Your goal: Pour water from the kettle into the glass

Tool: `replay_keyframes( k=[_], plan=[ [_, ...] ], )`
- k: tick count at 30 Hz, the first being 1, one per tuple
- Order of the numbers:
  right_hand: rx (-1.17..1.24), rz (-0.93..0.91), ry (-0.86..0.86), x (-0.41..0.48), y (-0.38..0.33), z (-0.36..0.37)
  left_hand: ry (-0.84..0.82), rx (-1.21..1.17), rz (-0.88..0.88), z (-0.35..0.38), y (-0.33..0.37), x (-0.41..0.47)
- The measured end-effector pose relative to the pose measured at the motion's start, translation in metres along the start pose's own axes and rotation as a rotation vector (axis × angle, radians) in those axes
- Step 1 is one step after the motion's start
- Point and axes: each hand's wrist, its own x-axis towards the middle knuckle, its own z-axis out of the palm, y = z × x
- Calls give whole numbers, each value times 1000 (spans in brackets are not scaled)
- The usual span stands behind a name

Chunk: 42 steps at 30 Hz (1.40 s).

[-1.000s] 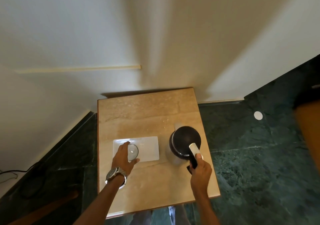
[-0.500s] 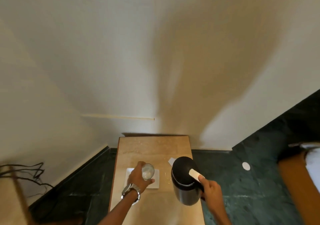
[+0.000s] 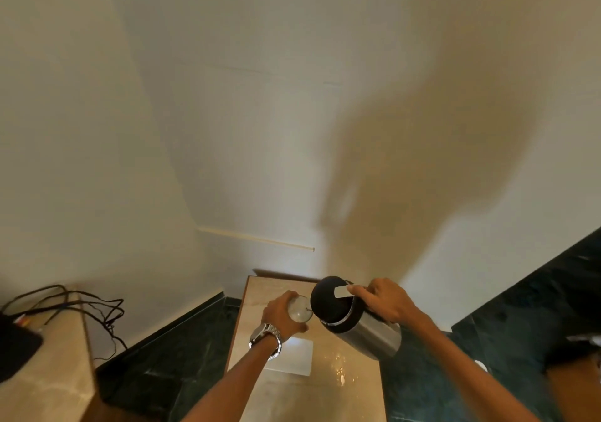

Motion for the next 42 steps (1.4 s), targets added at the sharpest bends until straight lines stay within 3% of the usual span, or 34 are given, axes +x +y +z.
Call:
replay_keyframes(
  k=[14,42],
  plan=[
    [-371,-87,-229,39,-62,-1,-2,10,-8,-8,-2,-5],
    [-658,-252,-214,50,-106,-6,-9,-2,-24,-6,-1,-11]
  ],
)
